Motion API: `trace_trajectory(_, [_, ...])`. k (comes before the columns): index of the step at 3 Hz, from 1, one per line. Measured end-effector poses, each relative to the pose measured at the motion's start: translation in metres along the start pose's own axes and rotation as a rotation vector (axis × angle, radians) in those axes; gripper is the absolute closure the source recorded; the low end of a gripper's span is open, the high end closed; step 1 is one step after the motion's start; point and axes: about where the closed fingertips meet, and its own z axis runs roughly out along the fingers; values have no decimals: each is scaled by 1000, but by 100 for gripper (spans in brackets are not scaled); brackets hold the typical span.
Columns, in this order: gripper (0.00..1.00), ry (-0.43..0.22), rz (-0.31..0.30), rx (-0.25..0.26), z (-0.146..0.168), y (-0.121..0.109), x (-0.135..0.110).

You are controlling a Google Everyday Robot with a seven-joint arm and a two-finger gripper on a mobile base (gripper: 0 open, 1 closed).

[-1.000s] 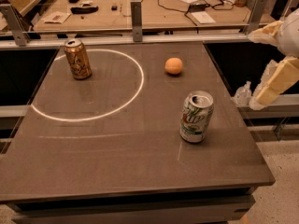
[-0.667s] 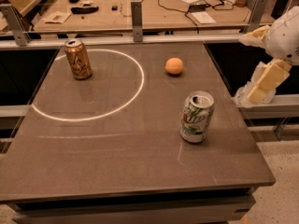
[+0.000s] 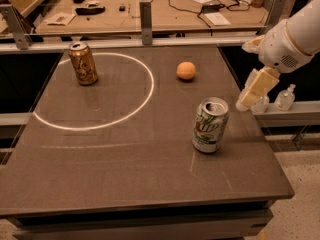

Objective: Move orange near orange can

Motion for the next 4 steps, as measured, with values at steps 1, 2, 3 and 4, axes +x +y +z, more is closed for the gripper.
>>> trace_trajectory(1, [0, 3, -5, 3, 2, -1, -1])
trace_trajectory(2, [0, -15, 38, 12, 13, -12, -1])
trace_trajectory(3, [0, -51, 79, 36, 23, -25, -6])
trace_trajectory(4, [0, -97, 117, 85, 31, -31, -9])
